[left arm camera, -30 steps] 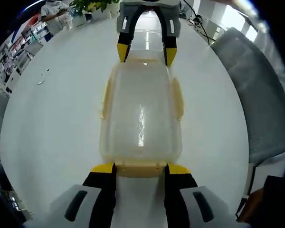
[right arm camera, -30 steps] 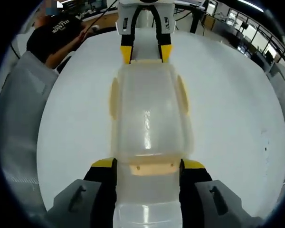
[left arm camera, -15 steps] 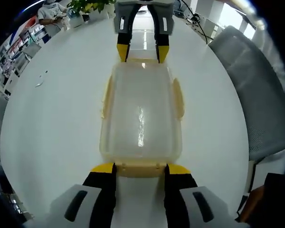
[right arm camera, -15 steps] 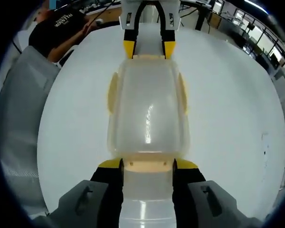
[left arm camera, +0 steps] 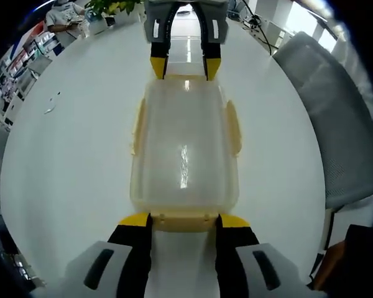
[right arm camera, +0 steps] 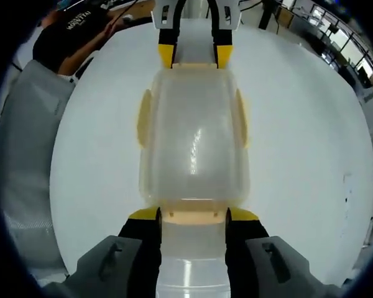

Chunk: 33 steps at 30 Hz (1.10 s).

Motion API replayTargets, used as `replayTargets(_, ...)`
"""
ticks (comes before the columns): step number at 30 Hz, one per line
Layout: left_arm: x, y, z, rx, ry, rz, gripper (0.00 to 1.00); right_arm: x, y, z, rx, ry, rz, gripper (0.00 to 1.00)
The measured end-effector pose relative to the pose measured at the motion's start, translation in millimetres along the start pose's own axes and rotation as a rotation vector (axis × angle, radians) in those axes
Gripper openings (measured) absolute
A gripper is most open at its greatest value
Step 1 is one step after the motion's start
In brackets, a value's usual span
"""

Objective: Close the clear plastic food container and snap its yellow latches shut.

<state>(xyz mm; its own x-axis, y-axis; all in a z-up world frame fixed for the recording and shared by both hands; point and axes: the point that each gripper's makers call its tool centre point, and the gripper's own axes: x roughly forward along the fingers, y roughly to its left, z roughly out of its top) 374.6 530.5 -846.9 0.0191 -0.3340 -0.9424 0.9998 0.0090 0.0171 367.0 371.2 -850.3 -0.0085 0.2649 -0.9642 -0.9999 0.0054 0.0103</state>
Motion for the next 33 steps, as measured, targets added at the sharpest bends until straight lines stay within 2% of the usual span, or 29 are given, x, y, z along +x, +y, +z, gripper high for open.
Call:
replayTargets(5, 0.1, 0.6, 0.3, 0.003, 0.012, -0.004, 0.34, 0.5, -1.3, 0.1, -0.001, 0.009, 0.003, 0.36)
replayTargets(9, -0.5, 1.4, -0.3, -0.004, -0.005, -0.006, 0.34, 0.6, -1.5, 0.0, 0.001, 0.021, 0.002, 0.36)
replayTargets(29, -1.6, -1.7, 0.1, 0.008, 0.082, 0.003, 0.33, -1.8, -0.2, 0.7, -0.025, -0.039, -0.01, 0.36)
replayTargets(33, -6.9, 0.3, 3.0, 0.007, 0.087, 0.007, 0.33, -4.8, -0.9, 1.1, -0.034, -0.02, -0.011, 0.36)
